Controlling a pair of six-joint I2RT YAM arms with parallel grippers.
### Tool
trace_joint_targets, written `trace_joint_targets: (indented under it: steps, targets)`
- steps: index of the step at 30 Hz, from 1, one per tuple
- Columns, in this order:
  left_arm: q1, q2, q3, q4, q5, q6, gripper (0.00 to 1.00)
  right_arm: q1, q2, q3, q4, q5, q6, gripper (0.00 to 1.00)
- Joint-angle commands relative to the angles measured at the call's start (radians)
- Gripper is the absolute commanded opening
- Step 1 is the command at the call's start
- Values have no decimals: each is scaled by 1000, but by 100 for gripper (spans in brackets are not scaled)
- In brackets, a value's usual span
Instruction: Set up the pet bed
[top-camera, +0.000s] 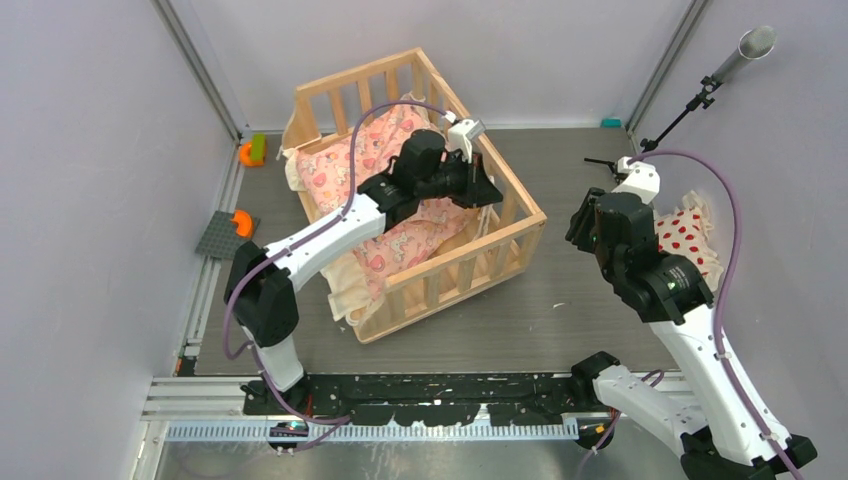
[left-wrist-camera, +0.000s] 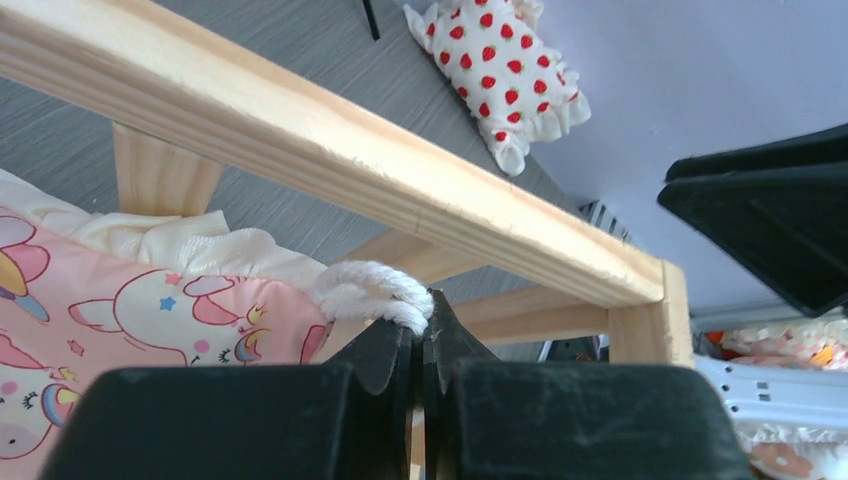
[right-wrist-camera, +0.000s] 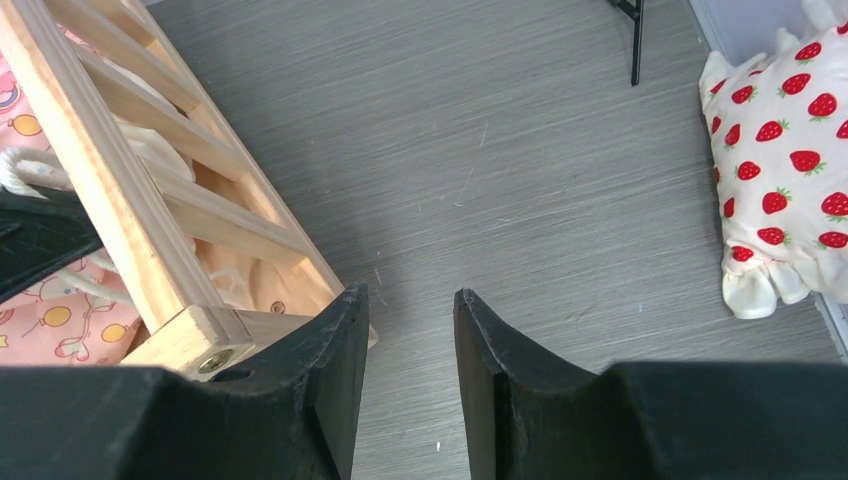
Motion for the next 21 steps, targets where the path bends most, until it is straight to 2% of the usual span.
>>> trace_joint_targets:
  steps: [1, 9, 15, 21]
  targets:
    - [3, -10, 40, 107, 13, -77, 0, -6, -22, -22, 44, 2, 56, 42]
    - [10, -2, 28, 203, 12, -174, 0, -8, -55, -59, 53, -25, 78, 42]
    - [12, 7, 20, 251, 59, -244, 0, -7, -68, -83, 54, -33, 89, 42]
    - [9, 28, -51, 348, 117, -336, 0, -8, -83, -105, 53, -32, 99, 42]
